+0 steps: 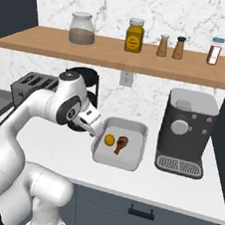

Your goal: Place one lemon and one chicken drumstick in each tupperware on the nearby counter, to pack two identical lunches.

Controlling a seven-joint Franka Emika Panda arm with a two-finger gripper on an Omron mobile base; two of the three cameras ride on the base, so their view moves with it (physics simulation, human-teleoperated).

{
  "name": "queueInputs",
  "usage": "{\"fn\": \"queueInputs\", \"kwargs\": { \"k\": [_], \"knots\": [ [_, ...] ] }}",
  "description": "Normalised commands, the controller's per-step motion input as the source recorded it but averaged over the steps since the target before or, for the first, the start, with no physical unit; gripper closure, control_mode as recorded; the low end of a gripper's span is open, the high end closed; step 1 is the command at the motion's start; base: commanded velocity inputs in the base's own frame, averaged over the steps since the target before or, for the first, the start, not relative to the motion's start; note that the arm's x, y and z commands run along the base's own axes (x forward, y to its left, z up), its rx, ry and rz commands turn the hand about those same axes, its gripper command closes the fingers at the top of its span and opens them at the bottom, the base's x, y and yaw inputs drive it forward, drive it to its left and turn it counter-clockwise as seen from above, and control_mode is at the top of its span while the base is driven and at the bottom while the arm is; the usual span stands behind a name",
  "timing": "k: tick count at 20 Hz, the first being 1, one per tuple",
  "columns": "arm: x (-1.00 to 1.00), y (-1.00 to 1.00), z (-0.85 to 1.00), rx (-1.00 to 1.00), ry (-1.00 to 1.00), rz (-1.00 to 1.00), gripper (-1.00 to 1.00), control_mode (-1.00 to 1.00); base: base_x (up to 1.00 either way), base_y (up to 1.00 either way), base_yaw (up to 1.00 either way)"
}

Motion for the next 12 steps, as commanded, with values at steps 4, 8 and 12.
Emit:
{"fn": "queueInputs", "kwargs": {
  "k": [4, 8, 12],
  "knots": [
    [-0.97, 0.35, -0.49, 0.0, 0.15, 0.21, -1.0, -1.0, 0.0, 0.0, 0.0],
    [-0.96, 0.21, -0.25, 0.0, 0.07, 0.21, -1.0, -1.0, 0.0, 0.0, 0.0],
    [-0.21, 0.1, -0.03, 0.0, 0.02, 0.04, -1.0, -1.0, 0.0, 0.0, 0.0]
  ]
}}
